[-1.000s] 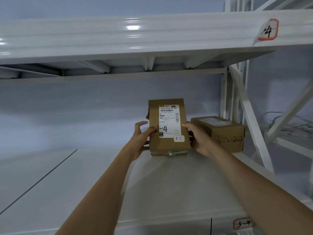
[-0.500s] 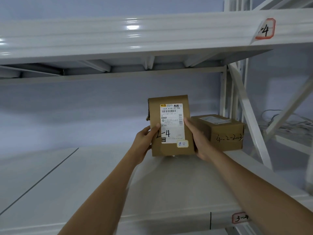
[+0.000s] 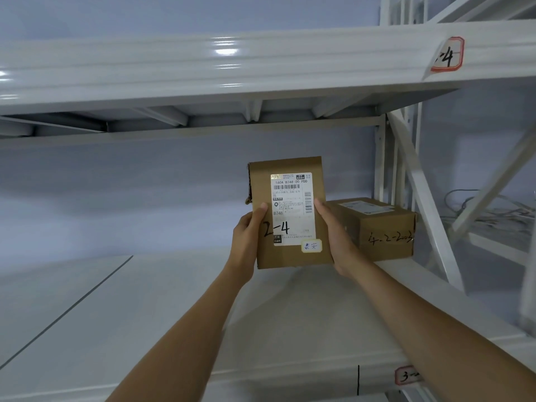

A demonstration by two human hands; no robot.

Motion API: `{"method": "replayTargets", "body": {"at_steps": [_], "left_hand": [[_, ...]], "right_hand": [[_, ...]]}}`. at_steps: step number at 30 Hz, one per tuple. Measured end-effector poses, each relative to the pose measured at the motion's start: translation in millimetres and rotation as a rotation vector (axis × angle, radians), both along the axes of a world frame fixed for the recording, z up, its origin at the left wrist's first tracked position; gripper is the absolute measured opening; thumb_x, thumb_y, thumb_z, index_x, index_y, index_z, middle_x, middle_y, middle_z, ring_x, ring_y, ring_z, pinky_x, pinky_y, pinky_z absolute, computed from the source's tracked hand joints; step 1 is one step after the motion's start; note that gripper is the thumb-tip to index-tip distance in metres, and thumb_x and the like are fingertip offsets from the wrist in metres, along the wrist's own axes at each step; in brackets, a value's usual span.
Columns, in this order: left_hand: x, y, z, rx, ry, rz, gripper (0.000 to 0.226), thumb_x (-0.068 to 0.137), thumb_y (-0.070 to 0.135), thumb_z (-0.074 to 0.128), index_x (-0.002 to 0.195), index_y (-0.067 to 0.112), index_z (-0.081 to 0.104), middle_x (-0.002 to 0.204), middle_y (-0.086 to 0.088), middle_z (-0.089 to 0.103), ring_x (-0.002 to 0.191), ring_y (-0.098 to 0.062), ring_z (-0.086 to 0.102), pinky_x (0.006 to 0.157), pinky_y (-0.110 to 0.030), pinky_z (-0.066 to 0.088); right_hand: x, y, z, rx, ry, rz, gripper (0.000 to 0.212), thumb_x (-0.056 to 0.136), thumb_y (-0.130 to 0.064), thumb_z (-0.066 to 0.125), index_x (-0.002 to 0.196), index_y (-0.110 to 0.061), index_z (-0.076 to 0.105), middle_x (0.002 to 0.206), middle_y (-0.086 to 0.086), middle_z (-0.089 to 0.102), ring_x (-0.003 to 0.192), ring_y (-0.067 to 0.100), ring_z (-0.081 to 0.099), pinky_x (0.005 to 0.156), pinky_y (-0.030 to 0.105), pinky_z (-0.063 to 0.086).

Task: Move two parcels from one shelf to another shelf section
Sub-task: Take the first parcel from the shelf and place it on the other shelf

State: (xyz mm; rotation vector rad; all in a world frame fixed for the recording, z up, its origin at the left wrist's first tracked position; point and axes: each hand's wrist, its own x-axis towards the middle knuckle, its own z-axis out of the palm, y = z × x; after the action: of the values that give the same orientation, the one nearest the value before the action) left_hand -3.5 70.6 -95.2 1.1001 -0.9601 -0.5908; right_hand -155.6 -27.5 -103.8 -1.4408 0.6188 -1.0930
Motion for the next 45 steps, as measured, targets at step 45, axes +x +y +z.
{"method": "replayTargets", "body": {"at_steps": [45], "left_hand": [[58.9, 118.3, 42.9, 0.234, -0.069, 0.257, 0.046, 0.091, 0.059, 0.057, 0.104, 0.019, 0.076, 0.108, -0.008, 0.080, 0.104, -0.028, 0.073, 0.093, -0.041, 0.057]], "right_hand": [[58.2, 86.0, 45.4, -0.082, 0.154, 0.213, 0.043, 0.101, -0.058, 0.046, 0.116, -0.029, 0.075, 0.119, 0.002, 0.079, 0.113, 0.026, 0.073, 0.109, 0.042, 0.050]]}}
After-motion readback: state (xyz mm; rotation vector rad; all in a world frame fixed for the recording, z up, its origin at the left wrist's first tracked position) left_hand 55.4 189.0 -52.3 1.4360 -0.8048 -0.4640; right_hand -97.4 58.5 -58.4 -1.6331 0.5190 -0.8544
